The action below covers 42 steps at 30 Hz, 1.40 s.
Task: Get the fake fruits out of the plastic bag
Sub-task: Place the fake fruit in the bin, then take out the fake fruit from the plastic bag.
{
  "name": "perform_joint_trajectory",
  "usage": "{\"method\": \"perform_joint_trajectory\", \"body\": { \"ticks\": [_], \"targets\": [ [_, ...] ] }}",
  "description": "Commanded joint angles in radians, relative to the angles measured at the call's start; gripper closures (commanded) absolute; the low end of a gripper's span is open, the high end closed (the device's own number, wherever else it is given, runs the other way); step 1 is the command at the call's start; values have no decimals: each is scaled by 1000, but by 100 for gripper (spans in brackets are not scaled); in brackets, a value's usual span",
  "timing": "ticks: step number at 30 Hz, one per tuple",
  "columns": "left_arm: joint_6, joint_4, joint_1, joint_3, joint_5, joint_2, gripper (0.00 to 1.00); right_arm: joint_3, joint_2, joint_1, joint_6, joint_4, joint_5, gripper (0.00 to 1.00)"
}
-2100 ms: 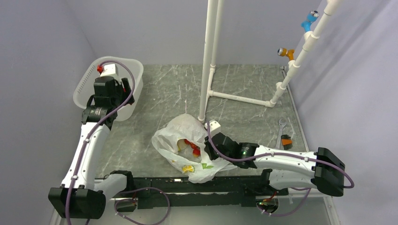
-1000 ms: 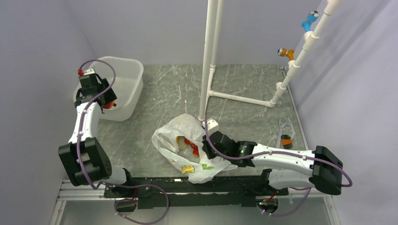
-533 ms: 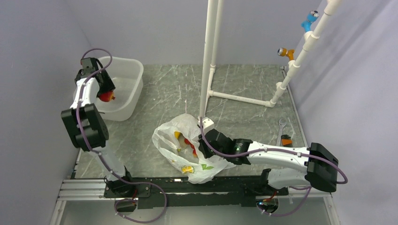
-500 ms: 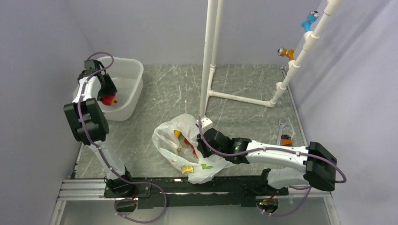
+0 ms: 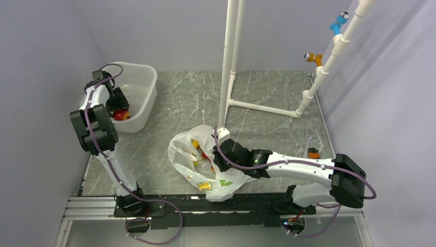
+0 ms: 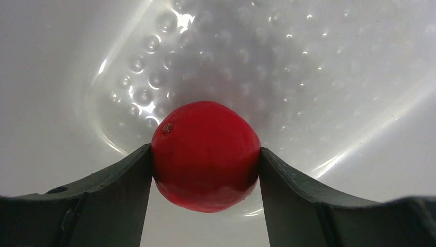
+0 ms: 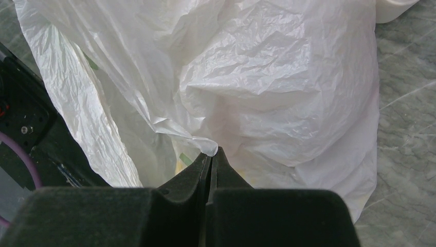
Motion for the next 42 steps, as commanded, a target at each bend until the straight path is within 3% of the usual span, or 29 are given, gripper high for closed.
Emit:
{"method": "perform_joint_trajectory", "body": {
  "ticks": [1, 11, 13, 14, 25, 33, 38, 42],
  "targets": [
    [10, -12, 4, 10, 38, 43, 42, 11, -32, -2, 8, 7, -3, 100],
    [15, -28, 4, 23, 59, 70, 20, 10, -37, -2, 1, 4, -1, 100],
    [13, -21, 4, 15, 63, 44, 5, 9, -36, -2, 3, 7, -2, 100],
    [14, -16, 4, 12, 64, 30, 3, 8, -34, -4, 4, 7, -2, 100],
    [7, 12, 4, -27, 70, -193, 1, -2, -45, -2, -8, 22, 0, 100],
    [15, 186, -13, -228, 147, -493, 1, -3, -79, -4, -36, 16, 31, 100],
    [22, 99, -122, -255, 135, -692, 1, 12, -89, -4, -66, 4, 59, 100],
    [-36, 64, -160, -444, 306, -992, 1, 30, -92, -4, -99, -8, 76, 100]
  ]
}}
